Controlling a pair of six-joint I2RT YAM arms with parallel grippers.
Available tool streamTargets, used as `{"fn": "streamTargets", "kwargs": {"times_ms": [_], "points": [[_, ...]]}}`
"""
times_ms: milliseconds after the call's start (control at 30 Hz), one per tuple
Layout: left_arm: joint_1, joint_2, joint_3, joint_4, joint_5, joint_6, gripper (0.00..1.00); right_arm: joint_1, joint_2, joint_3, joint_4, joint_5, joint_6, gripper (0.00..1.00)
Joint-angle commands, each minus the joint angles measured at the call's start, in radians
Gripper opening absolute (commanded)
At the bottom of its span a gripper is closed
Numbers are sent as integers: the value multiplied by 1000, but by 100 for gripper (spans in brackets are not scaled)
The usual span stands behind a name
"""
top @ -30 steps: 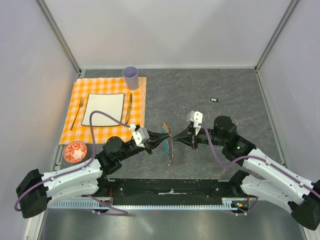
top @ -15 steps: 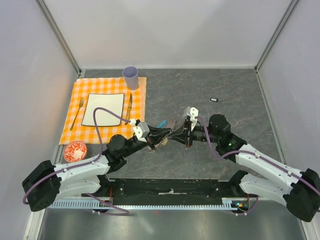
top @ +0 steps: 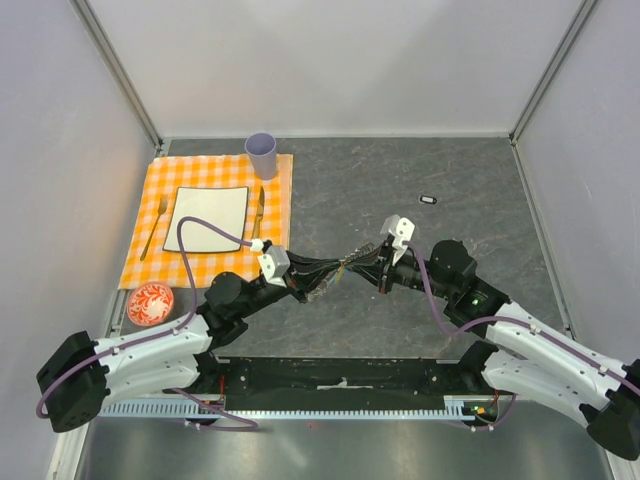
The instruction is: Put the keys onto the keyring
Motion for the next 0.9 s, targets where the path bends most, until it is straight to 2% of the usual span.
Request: {"fn": "streamTargets", "kwargs": {"times_ms": [0, 333, 500, 667, 867], "points": [[-23, -48, 42, 64, 112, -87, 2, -35, -6, -2, -62, 139, -43, 0], [-21, -4, 42, 96, 125, -128, 2, -35, 21, 43, -71, -52, -47, 0], [-21, 39, 42, 169, 129, -149, 2, -35, 55, 54, -46, -164, -11, 0], [-21, 82, 47, 211, 149, -168, 2, -34, 70, 50, 3, -187, 13, 0], [-23, 62, 42, 177, 134, -130, 2, -35, 9, 63, -84, -97, -36, 0]]}}
